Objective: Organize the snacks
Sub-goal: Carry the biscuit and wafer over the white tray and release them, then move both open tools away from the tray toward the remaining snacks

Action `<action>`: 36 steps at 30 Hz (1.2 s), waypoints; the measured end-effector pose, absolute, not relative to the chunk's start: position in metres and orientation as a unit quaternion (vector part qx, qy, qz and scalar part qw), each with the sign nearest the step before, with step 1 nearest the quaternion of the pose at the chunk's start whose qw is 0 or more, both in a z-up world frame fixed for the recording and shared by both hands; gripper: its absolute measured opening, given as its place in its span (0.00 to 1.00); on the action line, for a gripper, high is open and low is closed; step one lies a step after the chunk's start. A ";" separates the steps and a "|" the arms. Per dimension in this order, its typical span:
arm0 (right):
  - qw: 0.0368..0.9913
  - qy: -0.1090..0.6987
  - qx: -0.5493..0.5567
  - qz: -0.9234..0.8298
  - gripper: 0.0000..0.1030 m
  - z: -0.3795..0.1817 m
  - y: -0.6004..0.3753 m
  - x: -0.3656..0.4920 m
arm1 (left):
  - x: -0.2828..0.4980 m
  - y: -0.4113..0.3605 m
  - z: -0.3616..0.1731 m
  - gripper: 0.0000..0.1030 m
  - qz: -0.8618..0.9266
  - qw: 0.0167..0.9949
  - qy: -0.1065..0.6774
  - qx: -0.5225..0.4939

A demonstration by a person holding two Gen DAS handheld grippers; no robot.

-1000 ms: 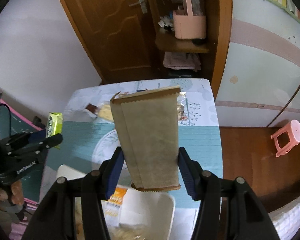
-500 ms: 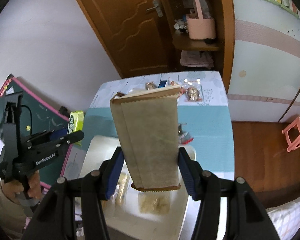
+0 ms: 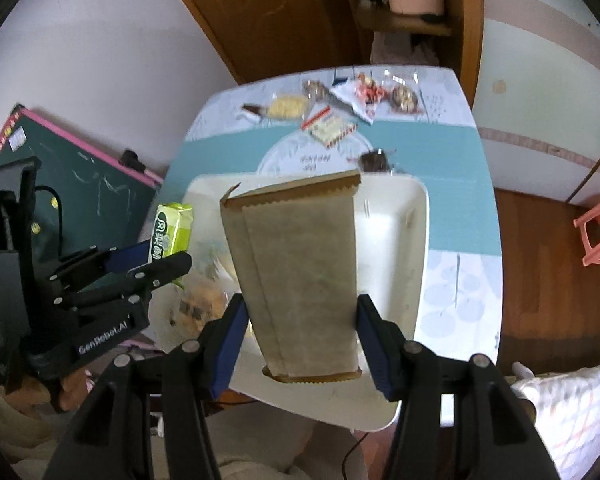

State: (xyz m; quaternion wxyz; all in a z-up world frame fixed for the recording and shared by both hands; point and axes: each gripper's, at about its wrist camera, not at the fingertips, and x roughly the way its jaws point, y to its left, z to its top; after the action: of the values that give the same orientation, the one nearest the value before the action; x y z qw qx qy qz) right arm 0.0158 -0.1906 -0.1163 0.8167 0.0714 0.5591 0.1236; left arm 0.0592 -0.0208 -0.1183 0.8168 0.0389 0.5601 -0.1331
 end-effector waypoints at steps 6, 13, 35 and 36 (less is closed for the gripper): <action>0.792 0.598 0.058 0.108 0.53 -0.148 -0.183 0.014 | 0.055 -0.033 -0.145 0.34 -0.129 0.801 0.582 0.056; 0.780 0.617 0.045 0.092 0.53 -0.169 -0.182 0.019 | 0.061 -0.038 -0.165 0.34 -0.121 0.789 0.599 0.062; 0.767 0.632 0.091 0.063 0.67 -0.185 -0.201 0.033 | 0.083 -0.038 -0.168 0.90 -0.100 0.792 0.600 0.055; 0.768 0.631 0.092 0.061 0.67 -0.184 -0.202 0.033 | 0.083 -0.039 -0.167 0.90 -0.100 0.793 0.599 0.054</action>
State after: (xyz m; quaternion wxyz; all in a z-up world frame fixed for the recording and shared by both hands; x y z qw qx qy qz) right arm 0.0334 -0.2020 -0.1841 0.7679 0.0915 0.6310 0.0614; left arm 0.0830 -0.0387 -0.1674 0.7927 0.0537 0.5989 -0.1003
